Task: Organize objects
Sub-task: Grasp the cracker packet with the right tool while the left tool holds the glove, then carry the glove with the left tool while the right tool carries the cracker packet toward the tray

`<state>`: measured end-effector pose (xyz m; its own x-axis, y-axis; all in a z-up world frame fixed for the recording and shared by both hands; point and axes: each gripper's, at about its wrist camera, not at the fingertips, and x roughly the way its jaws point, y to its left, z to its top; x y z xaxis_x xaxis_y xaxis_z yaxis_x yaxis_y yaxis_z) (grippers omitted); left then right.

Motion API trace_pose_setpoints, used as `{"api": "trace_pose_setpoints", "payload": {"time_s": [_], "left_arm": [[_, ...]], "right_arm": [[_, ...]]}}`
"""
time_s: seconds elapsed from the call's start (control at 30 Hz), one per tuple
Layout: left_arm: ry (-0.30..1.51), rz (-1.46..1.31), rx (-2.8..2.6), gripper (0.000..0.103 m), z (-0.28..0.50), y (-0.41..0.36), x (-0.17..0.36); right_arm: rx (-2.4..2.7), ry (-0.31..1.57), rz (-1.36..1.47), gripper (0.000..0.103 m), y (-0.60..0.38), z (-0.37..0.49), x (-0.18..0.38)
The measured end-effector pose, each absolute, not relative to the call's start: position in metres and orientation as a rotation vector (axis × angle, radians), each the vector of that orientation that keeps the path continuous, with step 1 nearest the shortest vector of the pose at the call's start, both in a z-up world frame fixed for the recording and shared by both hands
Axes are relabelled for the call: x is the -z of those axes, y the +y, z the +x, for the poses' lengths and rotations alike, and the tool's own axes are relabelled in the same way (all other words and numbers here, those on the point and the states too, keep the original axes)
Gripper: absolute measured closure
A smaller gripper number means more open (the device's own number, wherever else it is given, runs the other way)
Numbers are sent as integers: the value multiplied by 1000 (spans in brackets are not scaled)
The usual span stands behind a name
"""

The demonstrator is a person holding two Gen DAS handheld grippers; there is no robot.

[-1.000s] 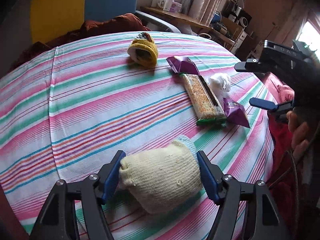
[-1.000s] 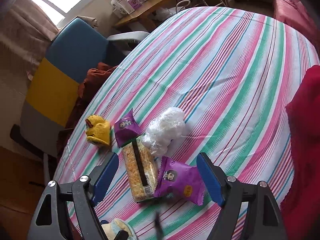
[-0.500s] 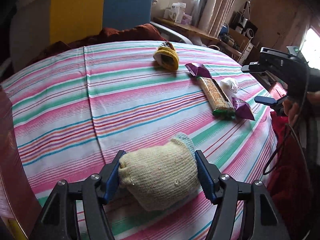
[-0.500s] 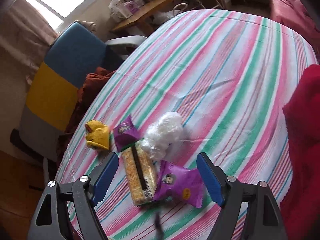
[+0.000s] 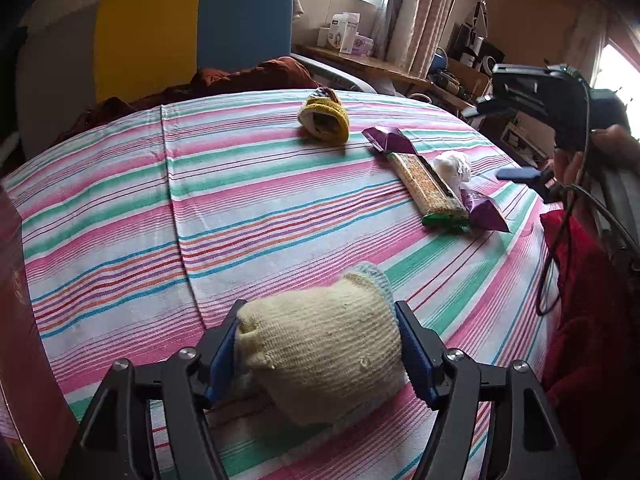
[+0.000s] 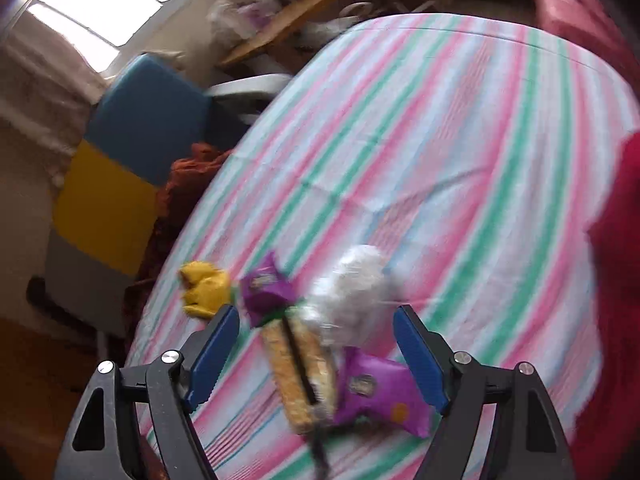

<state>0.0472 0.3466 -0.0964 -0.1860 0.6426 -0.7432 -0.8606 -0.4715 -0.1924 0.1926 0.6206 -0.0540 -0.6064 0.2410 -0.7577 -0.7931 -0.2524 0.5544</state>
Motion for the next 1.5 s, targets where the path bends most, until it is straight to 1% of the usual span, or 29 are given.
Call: {"api": "trace_pose_setpoints", "payload": {"time_s": [0.1, 0.13, 0.27, 0.33, 0.4, 0.53, 0.67, 0.73, 0.77, 0.8, 0.83, 0.97, 1.17, 1.5], "left_arm": [[335, -965, -1839, 28, 49, 348, 98], [344, -958, -1842, 27, 50, 349, 98], [341, -951, -1845, 27, 50, 349, 98], [339, -947, -1847, 27, 51, 349, 98], [338, -945, -1849, 27, 51, 349, 98], [326, -947, -1845, 27, 50, 348, 98], [320, -947, -1843, 27, 49, 347, 98], [316, -947, -1842, 27, 49, 347, 98], [315, -947, -1841, 27, 49, 347, 98], [314, -947, -1841, 27, 49, 346, 98], [313, -947, -1841, 27, 49, 346, 98], [319, -944, -1844, 27, 50, 346, 97], [324, -942, -1852, 30, 52, 342, 96], [361, -973, -1867, 37, 55, 337, 91]], "right_arm": [[-2039, 1308, -833, 30, 609, 172, 59], [-2098, 1282, -896, 30, 601, 159, 59], [-2130, 1041, -1087, 30, 579, 126, 60], [-2093, 995, -1106, 30, 580, 124, 63], [-2055, 969, -1120, 30, 583, 125, 68], [-2022, 1002, -1171, 30, 589, 121, 79], [-2013, 918, -1254, 30, 584, 106, 87], [-2017, 861, -1312, 33, 578, 98, 93], [-2022, 805, -1334, 35, 574, 93, 93], [-2036, 740, -1353, 49, 569, 89, 92], [-2052, 708, -1366, 55, 564, 87, 92], [-2155, 582, -1448, 55, 537, 73, 91], [-2282, 498, -1547, 55, 510, 56, 92], [-2268, 371, -1570, 54, 492, 47, 89]]}}
